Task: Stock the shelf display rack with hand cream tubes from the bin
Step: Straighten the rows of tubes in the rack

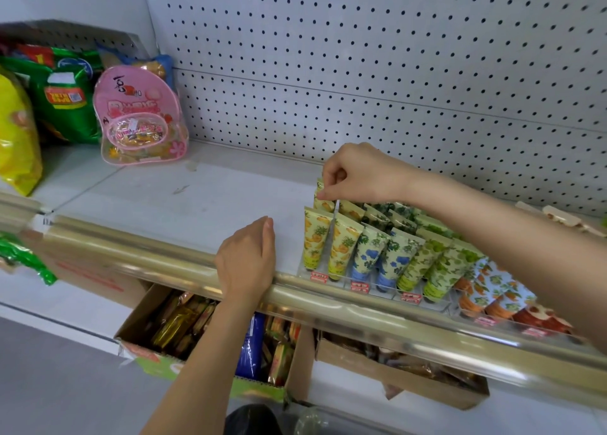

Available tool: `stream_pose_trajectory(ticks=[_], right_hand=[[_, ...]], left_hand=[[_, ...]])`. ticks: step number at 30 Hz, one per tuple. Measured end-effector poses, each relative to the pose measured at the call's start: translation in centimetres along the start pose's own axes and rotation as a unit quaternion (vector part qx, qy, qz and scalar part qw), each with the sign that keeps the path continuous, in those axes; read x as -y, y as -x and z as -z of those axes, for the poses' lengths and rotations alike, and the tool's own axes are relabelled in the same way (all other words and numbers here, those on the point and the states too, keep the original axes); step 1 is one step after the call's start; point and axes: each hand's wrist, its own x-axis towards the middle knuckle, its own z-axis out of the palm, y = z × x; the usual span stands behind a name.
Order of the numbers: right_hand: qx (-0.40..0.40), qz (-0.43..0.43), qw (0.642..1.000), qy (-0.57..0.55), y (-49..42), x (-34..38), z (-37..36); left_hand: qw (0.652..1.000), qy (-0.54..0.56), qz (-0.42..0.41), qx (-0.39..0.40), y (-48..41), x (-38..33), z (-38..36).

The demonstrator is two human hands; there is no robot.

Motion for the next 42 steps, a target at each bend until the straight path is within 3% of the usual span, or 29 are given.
stream_pose_trajectory(ticks=[8, 14, 19, 21, 23, 26, 33, 36, 42], right_hand=[[-0.046, 0.012, 0.999, -0.023, 2.2, -1.3, 3.1], [-0.027, 0.006, 1.000, -0.013, 7.3, -3.1, 4.0], [-0.059, -0.022, 0.996, -0.068, 10.1, -4.1, 3.3], [-0.059, -0.027, 0.996, -0.053, 10.3, -3.8, 2.4], [-0.061, -0.018, 0.997, -0.040, 10.2, -3.2, 1.6], [-0.065, -0.001, 0.998, -0.026, 10.0, -2.4, 0.9], [-0.067, -0.029, 0.997, 0.017, 9.8, -2.0, 0.6], [-0.067, -0.038, 0.997, 0.030, 9.6, -2.1, 0.3], [-0.070, -0.058, 0.995, 0.029, 9.2, -1.9, -0.1]], left_hand=[[1.000, -0.001, -0.008, -0.008, 0.1, 0.0, -0.2], [1.000, -0.003, -0.015, -0.008, 0.1, 0.2, -0.3], [0.998, 0.033, 0.028, 0.050, -0.1, 0.0, 0.0], [0.992, 0.075, 0.064, 0.078, -0.5, 0.3, 0.4], [0.977, 0.186, 0.082, 0.067, -0.6, 0.4, 1.1], [0.961, 0.269, 0.050, 0.049, 0.2, 0.1, 3.1], [0.972, 0.137, -0.049, 0.182, 5.4, 0.6, 4.1], [0.975, 0.053, -0.107, 0.188, 6.5, 0.8, 3.0], [0.964, -0.043, -0.139, 0.221, 6.7, 1.3, 1.8]])
